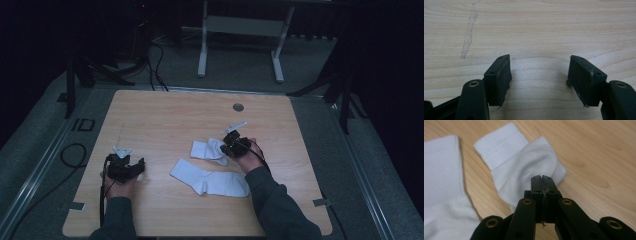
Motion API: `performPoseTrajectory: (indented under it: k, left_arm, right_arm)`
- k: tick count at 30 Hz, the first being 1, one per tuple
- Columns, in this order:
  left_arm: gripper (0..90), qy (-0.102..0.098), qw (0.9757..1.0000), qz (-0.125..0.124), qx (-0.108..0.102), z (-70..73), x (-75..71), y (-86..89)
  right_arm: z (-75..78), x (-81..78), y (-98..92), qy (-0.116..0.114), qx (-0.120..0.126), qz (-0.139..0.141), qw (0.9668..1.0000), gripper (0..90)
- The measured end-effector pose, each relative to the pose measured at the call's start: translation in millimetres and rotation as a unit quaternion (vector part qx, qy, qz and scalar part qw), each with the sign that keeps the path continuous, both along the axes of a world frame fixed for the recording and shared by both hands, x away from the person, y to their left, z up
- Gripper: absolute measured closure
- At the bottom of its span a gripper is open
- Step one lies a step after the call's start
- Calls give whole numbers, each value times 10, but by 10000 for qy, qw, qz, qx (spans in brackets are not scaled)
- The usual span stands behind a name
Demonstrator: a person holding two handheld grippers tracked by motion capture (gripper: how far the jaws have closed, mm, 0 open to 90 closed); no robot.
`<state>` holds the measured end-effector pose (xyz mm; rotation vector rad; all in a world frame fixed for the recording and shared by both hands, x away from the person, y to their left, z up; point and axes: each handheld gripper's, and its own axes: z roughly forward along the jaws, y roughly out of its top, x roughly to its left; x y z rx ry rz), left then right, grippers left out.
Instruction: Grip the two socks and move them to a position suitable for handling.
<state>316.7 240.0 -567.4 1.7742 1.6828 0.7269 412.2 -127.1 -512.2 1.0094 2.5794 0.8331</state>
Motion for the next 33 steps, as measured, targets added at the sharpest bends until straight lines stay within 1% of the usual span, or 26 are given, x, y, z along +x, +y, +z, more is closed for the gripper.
performPoseTrajectory:
  k: [4,5,7,8,9,11,13,16,17,24,33]
  left_arm:
    - [351,-1,10000,1,-1,0,0,0]
    - [351,-1,10000,1,-1,0,0,0]
    - [351,-1,10000,1,-1,0,0,0]
    - [351,-1,10000,1,-1,0,0,0]
    - [351,-1,10000,1,-2,0,0,0]
    - [351,-1,10000,2,-2,0,0,0]
    - [351,-1,10000,1,-2,0,0,0]
    - [351,-1,10000,1,-2,0,0,0]
    - [351,-1,10000,2,-2,0,0,0]
    - [351,-3,10000,3,-4,0,0,-1]
    - [351,-4,10000,4,-5,-1,0,-1]
  right_arm:
    - [103,-30,-19,-100,64,-2,9999,887]
    - [103,-30,-19,-100,64,-2,9999,887]
    - [186,-46,-37,-184,111,30,9998,887]
    - [186,-46,-37,-184,111,30,9998,887]
    - [239,-57,-49,-224,133,25,9997,887]
    - [253,-58,-54,-241,133,40,9996,887]
    - [318,-72,-84,-302,156,33,9994,887]
    - [361,-80,-106,-342,178,19,9993,888]
    - [400,-82,-132,-375,179,9,9991,888]
    - [485,-96,-225,-445,171,-39,9989,888]
    - [585,-128,-426,-504,141,-149,9985,887]
